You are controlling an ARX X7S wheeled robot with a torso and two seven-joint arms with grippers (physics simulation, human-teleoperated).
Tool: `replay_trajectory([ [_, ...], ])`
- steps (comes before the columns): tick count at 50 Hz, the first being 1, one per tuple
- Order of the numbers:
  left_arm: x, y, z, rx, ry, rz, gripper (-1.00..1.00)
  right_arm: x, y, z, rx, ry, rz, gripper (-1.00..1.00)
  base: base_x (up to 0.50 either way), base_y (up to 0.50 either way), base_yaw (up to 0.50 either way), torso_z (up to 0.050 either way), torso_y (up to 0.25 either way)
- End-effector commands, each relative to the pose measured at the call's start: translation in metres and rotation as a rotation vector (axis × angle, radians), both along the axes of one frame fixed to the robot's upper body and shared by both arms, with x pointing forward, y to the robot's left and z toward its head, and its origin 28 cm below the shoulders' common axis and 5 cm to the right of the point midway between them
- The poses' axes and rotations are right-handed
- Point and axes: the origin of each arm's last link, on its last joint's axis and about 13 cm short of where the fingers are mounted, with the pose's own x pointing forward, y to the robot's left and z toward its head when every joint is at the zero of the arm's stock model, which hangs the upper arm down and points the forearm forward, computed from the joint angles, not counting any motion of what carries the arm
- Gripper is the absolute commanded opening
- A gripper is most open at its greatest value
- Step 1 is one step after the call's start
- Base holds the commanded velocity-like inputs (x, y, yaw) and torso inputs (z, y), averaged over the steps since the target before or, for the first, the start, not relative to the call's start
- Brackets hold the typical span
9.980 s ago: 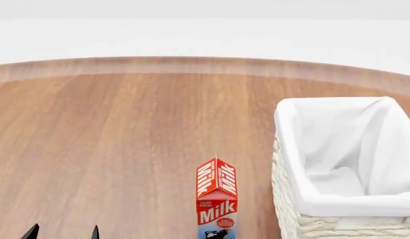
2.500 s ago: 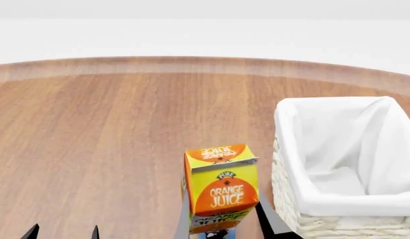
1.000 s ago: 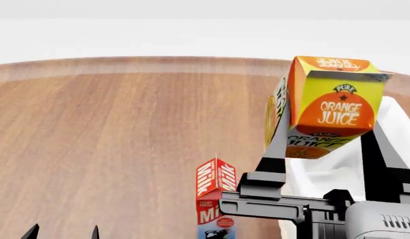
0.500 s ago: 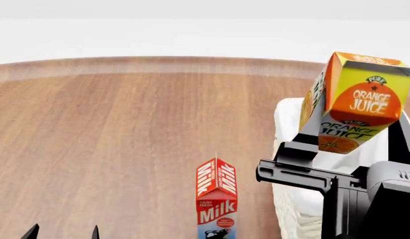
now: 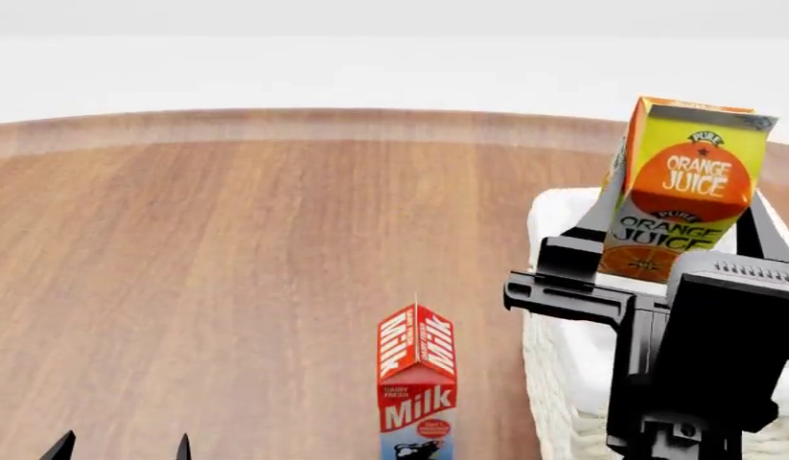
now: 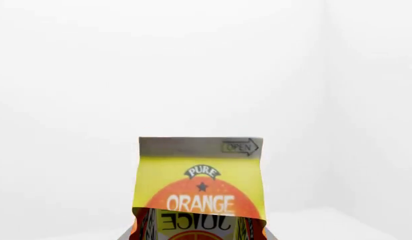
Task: Pick up the orange juice, and put it in the basket.
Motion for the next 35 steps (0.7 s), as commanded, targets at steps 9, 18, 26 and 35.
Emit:
replay_trajectory([
  [9, 0.000, 0.000, 0.000, 0.000, 0.000, 0.000, 1.00, 0.036, 0.001, -0.006, -0.045, 0.052, -0.052, -1.00, 0.00, 0.00, 0.00, 0.000, 0.000],
  [18, 0.000, 0.000, 0.000, 0.000, 0.000, 0.000, 1.00, 0.054, -0.005, -0.016, -0.041, 0.107, -0.094, -1.00, 0.00, 0.00, 0.00, 0.000, 0.001],
  [26, 0.000, 0.000, 0.000, 0.000, 0.000, 0.000, 1.00, 0.063, -0.009, -0.022, -0.043, 0.144, -0.125, -1.00, 0.00, 0.00, 0.00, 0.001, 0.000],
  [35, 0.000, 0.000, 0.000, 0.000, 0.000, 0.000, 1.00, 0.066, -0.011, -0.023, -0.041, 0.157, -0.145, -1.00, 0.00, 0.00, 0.00, 0.000, 0.001],
])
